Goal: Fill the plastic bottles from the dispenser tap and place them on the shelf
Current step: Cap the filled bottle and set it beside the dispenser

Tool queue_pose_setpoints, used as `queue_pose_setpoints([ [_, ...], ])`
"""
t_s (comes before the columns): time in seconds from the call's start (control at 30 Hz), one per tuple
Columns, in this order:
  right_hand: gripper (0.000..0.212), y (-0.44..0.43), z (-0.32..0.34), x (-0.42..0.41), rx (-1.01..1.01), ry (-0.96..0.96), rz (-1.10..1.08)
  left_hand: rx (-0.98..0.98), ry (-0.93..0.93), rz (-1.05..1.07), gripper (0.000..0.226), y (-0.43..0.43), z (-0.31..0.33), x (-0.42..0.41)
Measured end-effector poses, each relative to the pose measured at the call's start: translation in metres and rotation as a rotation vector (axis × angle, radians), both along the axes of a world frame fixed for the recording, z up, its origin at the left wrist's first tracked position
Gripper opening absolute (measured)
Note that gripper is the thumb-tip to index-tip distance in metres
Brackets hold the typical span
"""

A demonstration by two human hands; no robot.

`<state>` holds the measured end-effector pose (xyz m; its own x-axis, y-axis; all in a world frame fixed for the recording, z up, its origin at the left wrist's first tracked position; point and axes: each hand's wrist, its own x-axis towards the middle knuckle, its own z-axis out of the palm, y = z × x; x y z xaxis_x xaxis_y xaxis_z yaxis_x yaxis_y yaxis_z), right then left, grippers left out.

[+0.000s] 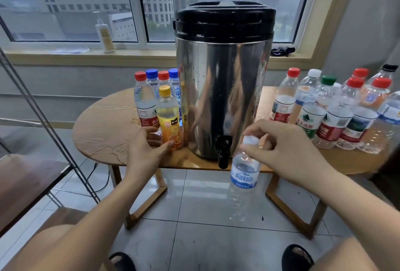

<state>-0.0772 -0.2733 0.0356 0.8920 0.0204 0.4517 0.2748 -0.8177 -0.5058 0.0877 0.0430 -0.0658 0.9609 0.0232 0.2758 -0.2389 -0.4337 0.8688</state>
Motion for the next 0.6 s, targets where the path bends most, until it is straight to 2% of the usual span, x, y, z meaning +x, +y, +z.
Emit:
queue_pose_setpoints([
  [0.17,0.013,0.022,-0.036,-0.001,0.058,0.034,0.039,-0.005,0.005,-0.229,0.051,-0.01,0.01,-0.046],
  [0.27,0.021,0.033,-0.06,-0.002,0.167,0.035,0.012,-0.048,0.074,-0.39,0.041,-0.019,0.01,-0.071],
  [0.47,0.035,0.048,-0.097,-0.009,0.367,0.021,-0.077,0.112,0.13,-0.598,0.052,-0.03,-0.007,-0.099],
  [0.6,0.036,0.057,-0.114,-0.013,0.389,0.049,-0.089,0.245,0.137,-0.64,0.06,-0.04,-0.022,-0.109],
])
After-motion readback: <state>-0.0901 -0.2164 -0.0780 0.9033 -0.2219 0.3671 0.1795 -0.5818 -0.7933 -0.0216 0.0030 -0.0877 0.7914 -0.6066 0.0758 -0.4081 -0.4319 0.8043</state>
